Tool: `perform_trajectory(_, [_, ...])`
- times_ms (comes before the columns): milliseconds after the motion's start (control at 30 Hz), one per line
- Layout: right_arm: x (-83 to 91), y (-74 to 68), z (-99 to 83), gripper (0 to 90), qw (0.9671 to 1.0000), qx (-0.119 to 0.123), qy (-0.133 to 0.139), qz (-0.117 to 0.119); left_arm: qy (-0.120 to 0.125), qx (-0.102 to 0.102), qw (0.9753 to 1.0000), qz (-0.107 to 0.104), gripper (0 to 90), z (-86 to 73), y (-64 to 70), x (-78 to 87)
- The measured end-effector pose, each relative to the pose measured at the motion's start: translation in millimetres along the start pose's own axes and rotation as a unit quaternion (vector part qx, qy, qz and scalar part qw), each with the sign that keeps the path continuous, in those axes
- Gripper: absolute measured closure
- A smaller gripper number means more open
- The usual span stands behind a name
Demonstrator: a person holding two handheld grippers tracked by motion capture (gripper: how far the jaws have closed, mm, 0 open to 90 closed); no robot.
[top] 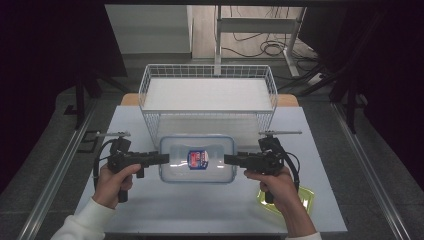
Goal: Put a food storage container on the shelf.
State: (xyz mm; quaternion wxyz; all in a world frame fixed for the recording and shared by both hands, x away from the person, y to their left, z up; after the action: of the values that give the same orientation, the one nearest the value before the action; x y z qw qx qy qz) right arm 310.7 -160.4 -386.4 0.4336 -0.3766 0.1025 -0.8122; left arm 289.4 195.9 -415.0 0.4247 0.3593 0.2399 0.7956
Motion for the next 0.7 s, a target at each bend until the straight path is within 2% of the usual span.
perform_trajectory(433, [21.7, -13.1, 30.9, 47.4, 0.9994, 0.007, 0.033, -0.006, 0.010, -0.017, 0.9998, -0.005, 51.7, 41.3, 21.8, 7.5])
perform_trajectory(700, [28.8, -17.0, 59.8, 47.4, 0.9987, 0.009, 0.050, -0.010, 0.020, -0.027, 0.9994, -0.007, 51.7, 73.5, 28.9, 11.8])
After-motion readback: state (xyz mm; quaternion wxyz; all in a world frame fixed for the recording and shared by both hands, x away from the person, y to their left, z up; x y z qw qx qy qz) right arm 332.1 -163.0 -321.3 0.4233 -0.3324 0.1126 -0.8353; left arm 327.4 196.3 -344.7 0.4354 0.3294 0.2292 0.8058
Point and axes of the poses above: each handheld gripper's, and its own axes: x roughly backward along the jaws, z roughly out of its top, y roughly to its right, the point moved 2 cm from there along -x, roughly forward along the jaws, and after that the axes turned 4 degrees about x, right-handed, at the moved point
